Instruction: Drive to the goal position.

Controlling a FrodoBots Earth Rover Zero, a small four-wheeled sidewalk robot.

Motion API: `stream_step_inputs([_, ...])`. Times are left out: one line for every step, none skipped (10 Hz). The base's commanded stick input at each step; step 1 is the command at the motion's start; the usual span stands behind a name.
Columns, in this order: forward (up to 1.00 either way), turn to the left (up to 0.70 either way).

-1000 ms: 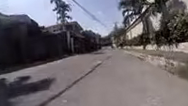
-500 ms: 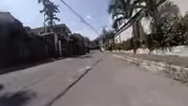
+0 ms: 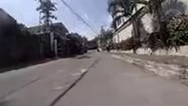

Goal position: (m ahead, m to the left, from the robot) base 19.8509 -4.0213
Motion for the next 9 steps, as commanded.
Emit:
stream_step_inputs([1.00, 0.00])
stream_step_inputs([1.00, 0.00])
stream_step_inputs([1.00, 0.00])
stream_step_inputs([1.00, 0.00])
stream_step_inputs([1.00, 0.00])
stream_step_inputs([1.00, -0.40])
stream_step_inputs([1.00, -0.40])
stream_step_inputs([1.00, -0.40])
stream_step_inputs([1.00, -0.40])
